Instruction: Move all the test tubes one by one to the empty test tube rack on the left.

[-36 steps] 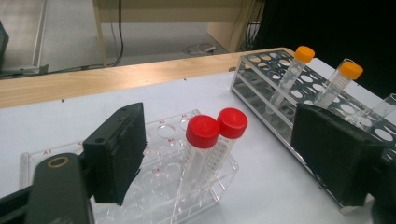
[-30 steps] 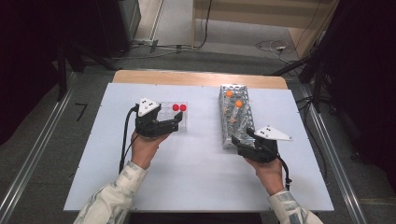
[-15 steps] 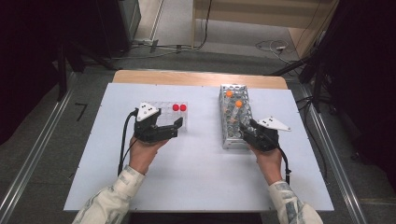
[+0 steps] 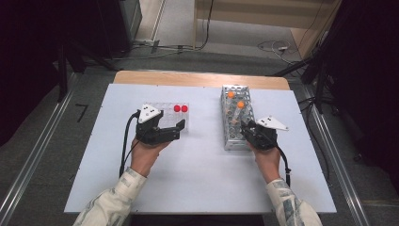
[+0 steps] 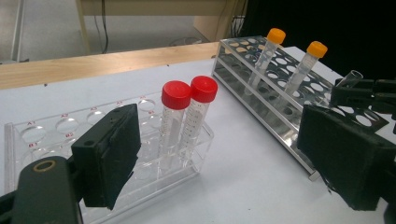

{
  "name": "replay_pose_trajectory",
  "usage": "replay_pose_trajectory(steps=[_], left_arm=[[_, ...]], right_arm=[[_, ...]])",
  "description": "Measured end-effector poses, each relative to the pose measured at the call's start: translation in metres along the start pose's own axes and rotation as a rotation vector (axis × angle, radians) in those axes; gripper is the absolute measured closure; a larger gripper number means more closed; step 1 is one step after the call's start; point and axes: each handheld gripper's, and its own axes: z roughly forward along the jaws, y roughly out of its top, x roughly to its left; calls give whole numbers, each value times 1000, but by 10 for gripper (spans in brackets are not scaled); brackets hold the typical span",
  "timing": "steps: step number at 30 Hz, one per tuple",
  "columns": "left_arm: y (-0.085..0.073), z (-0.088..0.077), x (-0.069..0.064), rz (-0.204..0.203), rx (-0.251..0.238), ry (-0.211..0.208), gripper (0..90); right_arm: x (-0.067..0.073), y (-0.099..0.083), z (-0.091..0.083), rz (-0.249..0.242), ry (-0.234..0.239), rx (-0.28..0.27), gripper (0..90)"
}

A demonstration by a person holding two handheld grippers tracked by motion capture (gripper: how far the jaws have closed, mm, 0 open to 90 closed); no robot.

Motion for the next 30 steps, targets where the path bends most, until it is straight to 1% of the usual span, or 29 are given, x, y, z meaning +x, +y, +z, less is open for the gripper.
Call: replay_pose_trajectory(steps=[6, 11, 17, 25, 30], left_arm=[[0, 0, -1, 1, 3, -6, 142], [0, 0, -2, 0, 1, -9, 142], [0, 0, -2, 2, 3, -13, 142], [0, 0, -3, 4, 4, -11, 141], [0, 0, -3, 4, 3, -12, 141]], right_arm=[[-1, 0, 0, 13, -5, -3, 724], [-1, 0, -1, 15, -4, -12, 727], [-3, 6, -8, 24, -2, -34, 729], [2, 19, -21, -8, -10, -62, 730], [1, 26, -30, -12, -18, -80, 731]])
